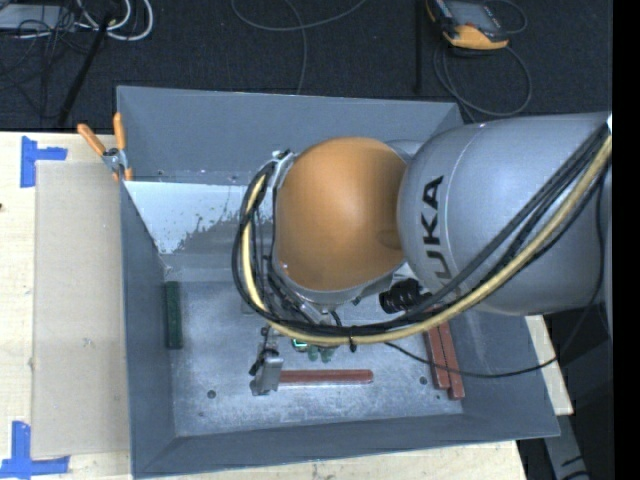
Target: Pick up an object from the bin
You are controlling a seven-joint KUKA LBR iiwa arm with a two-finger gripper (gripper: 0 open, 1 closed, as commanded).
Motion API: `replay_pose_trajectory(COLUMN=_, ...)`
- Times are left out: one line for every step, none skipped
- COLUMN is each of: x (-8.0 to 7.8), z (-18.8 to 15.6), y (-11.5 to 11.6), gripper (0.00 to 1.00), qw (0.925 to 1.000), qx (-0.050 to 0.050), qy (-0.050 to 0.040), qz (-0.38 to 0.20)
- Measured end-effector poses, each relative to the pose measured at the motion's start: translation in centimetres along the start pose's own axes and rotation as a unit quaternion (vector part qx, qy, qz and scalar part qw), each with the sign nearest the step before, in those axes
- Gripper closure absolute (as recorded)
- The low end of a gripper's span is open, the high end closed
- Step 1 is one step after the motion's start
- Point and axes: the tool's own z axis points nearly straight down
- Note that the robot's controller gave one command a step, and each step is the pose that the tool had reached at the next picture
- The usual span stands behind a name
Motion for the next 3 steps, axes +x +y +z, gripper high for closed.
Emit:
replay_pose_trajectory(x=-3.4, z=5.3, y=-6.1, gripper=0.00, qw=1.0000, qx=-0.001, qy=-0.0032, qz=-0.007)
replay_pose_trajectory(x=-0.9, z=13.9, y=-10.0, gripper=0.00, qw=1.0000, qx=0.001, qy=0.0010, qz=0.010)
replay_pose_trajectory(x=0.2, z=15.7, y=-11.9, gripper=0.00, qw=0.9999, qx=0.000, qy=-0.0017, qz=0.011)
